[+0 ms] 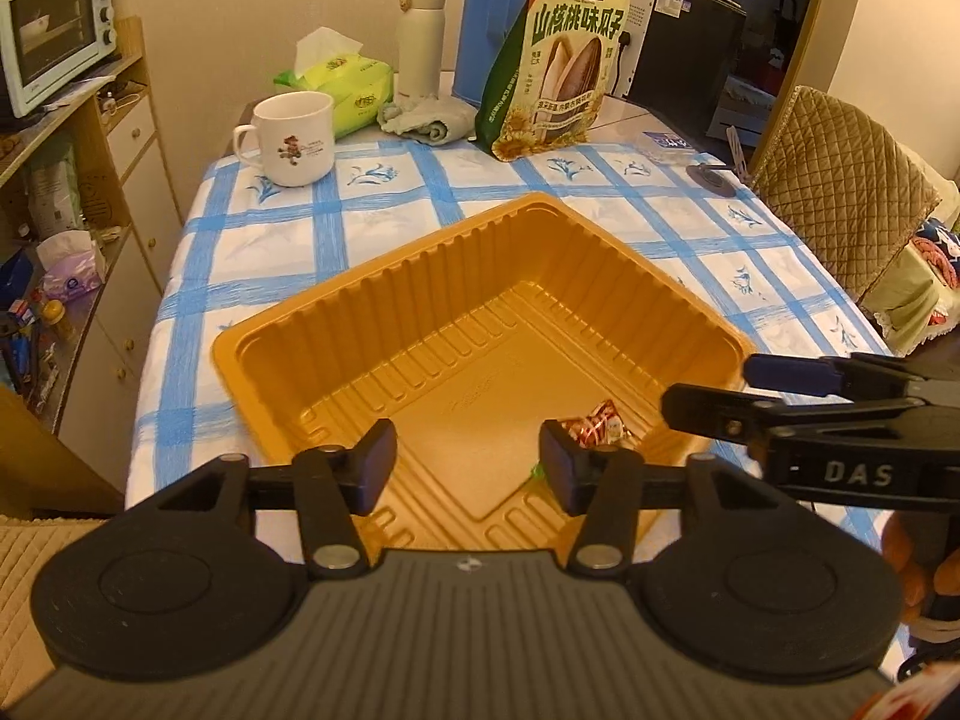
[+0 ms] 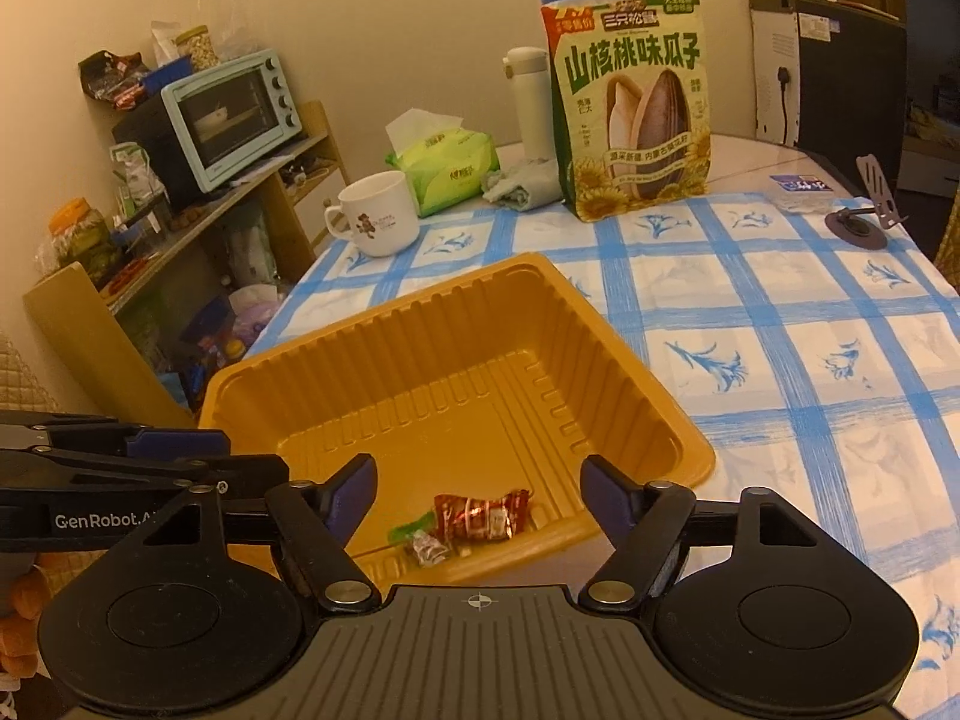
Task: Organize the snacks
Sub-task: 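Move both open tools back toward the remaining snacks on the table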
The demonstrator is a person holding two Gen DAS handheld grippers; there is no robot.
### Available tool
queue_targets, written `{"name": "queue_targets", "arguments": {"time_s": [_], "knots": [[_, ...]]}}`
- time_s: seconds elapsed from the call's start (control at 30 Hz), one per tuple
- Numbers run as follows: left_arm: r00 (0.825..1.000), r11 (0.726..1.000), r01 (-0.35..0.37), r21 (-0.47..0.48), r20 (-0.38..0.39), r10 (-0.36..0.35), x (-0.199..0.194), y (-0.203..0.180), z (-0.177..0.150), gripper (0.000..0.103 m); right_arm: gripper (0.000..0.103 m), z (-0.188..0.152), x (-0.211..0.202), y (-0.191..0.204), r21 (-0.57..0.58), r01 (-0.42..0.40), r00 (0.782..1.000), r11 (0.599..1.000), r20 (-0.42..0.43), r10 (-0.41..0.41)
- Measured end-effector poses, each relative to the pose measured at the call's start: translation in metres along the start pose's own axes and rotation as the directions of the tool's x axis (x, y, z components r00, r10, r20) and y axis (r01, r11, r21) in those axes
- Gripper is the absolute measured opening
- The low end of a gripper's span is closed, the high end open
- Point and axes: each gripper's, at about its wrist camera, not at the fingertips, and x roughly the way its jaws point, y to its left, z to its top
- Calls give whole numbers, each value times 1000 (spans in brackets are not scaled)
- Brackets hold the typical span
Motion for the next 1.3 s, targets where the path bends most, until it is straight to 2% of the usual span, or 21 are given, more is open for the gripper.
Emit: {"name": "queue_targets", "arguments": {"time_s": [0.33, 0.6, 0.9, 1.3], "knots": [[999, 1000, -3, -7, 32, 3, -61, -10, -26, 61, 86, -21, -68, 17, -14, -14, 998, 1000, 59, 15], [999, 1000, -2, -21, 53, 3, -111, -37, -58, 66, 86, -46, -122, 20, -20, -35, 998, 999, 54, 37], [999, 1000, -2, -25, 50, 4, -154, -79, -98, 67, 86, -82, -182, 7, -34, -58, 998, 998, 31, 59], [998, 999, -42, -21, 37, 43, -182, -131, -145, 68, 86, -133, -237, -25, -40, -50, 999, 998, -18, 49]]}}
